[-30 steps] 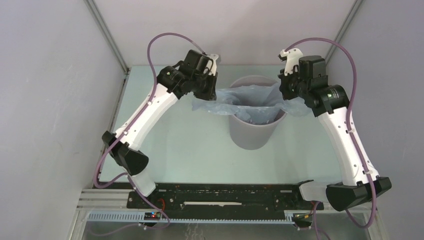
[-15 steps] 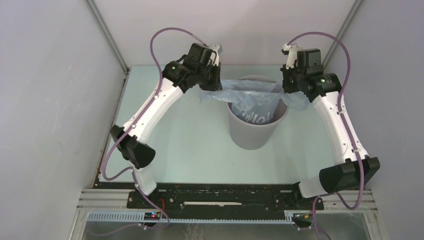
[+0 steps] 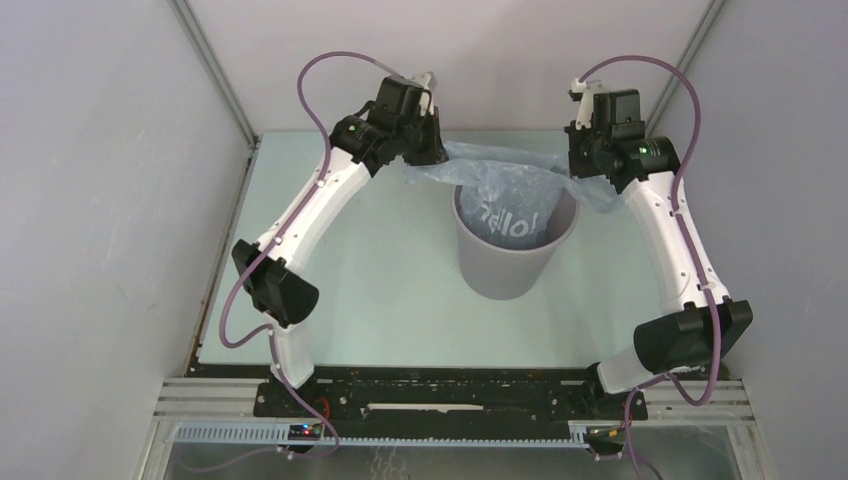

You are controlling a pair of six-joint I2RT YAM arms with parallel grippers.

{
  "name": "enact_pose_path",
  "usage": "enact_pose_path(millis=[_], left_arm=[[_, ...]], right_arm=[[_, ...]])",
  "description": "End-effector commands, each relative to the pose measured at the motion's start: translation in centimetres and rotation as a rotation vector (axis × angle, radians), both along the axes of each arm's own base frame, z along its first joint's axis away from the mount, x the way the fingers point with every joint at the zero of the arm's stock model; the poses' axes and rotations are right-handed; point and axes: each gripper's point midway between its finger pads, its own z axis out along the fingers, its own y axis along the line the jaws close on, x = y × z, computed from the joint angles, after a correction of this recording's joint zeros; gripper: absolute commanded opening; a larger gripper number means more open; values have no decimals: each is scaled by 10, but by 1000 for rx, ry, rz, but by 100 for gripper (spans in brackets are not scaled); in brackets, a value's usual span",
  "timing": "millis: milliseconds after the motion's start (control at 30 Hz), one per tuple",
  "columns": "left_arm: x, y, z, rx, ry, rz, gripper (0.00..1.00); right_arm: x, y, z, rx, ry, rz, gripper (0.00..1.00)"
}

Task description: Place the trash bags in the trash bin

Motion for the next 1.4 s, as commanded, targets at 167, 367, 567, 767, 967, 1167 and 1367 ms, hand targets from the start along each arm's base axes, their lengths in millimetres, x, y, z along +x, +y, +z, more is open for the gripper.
enact_pose_path(millis=[167, 367, 567, 767, 967, 1167, 1367], left_arm=[[25, 8, 40, -104, -93, 115, 0], [23, 1, 7, -73, 8, 77, 0], [1, 10, -19, -5, 115, 52, 0], [-31, 18, -20, -31, 130, 3, 9], [-44, 22, -34, -27, 166, -9, 17], [-53, 29, -32, -24, 150, -14, 28], [-63, 28, -47, -72, 159, -12, 21]], right_arm=[[13, -9, 3, 22, -14, -73, 0], [19, -13, -16, 11, 41, -79, 0], [2, -11, -32, 25, 109, -66, 3], [-26, 0, -24, 157, 84, -48, 23], [-37, -3, -36, 211, 114, -68, 28], [-48, -10, -44, 238, 123, -90, 22], [-54, -2, -60, 317, 145, -73, 17]])
